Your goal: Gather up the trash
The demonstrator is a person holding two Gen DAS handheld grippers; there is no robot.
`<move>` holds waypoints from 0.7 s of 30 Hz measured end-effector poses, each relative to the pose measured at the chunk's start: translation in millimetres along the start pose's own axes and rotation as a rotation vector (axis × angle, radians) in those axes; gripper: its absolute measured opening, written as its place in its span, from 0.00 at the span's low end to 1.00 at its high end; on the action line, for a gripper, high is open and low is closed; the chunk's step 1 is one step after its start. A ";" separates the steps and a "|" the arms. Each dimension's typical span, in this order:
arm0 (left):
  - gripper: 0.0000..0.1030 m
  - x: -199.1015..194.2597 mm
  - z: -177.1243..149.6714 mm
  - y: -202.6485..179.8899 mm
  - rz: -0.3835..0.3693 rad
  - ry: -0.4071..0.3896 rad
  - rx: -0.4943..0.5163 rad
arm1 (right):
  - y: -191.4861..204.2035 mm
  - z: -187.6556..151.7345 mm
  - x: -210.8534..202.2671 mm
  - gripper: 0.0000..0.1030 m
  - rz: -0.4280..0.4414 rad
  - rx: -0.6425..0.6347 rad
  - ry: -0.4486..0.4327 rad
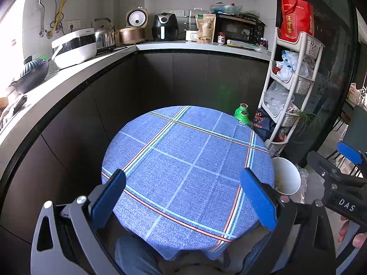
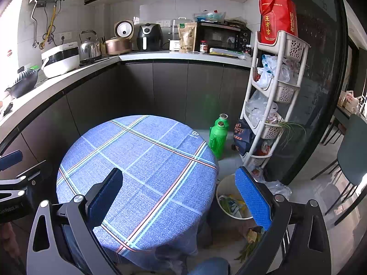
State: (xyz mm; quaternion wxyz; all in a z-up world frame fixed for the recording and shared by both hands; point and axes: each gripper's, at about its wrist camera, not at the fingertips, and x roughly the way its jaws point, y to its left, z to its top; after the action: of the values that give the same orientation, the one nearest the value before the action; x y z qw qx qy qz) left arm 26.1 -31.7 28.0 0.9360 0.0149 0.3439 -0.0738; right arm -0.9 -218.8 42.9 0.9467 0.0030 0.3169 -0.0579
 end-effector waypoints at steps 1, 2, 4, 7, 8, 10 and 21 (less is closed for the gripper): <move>0.96 0.0 0.0 -0.4 0.000 0.000 0.000 | -0.5 -0.2 0.2 0.92 0.000 0.000 0.000; 0.96 0.0 0.1 0.9 0.000 0.000 -0.001 | -0.1 0.0 -0.1 0.92 0.000 0.000 0.000; 0.96 -0.1 -0.2 -0.5 0.000 0.000 0.001 | -0.7 -0.1 -0.2 0.92 0.000 0.000 -0.001; 0.96 -0.1 -0.2 -0.3 0.000 0.000 0.000 | -0.5 0.1 -0.1 0.92 0.000 0.000 0.000; 0.96 -0.4 -0.4 0.4 0.001 0.000 -0.001 | -0.9 -0.1 0.0 0.92 -0.001 0.000 0.000; 0.96 -0.4 -0.4 -0.3 0.001 0.000 -0.002 | -1.1 0.0 0.1 0.92 0.000 0.000 0.000; 0.96 0.8 0.1 -1.5 -0.003 0.000 0.002 | -1.9 -0.1 -0.3 0.92 0.001 -0.001 0.000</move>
State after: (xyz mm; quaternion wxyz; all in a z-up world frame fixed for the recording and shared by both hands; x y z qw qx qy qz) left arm 26.6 -33.3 27.6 0.9359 0.0154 0.3438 -0.0754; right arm -1.3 -220.6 43.0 0.9467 0.0025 0.3170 -0.0571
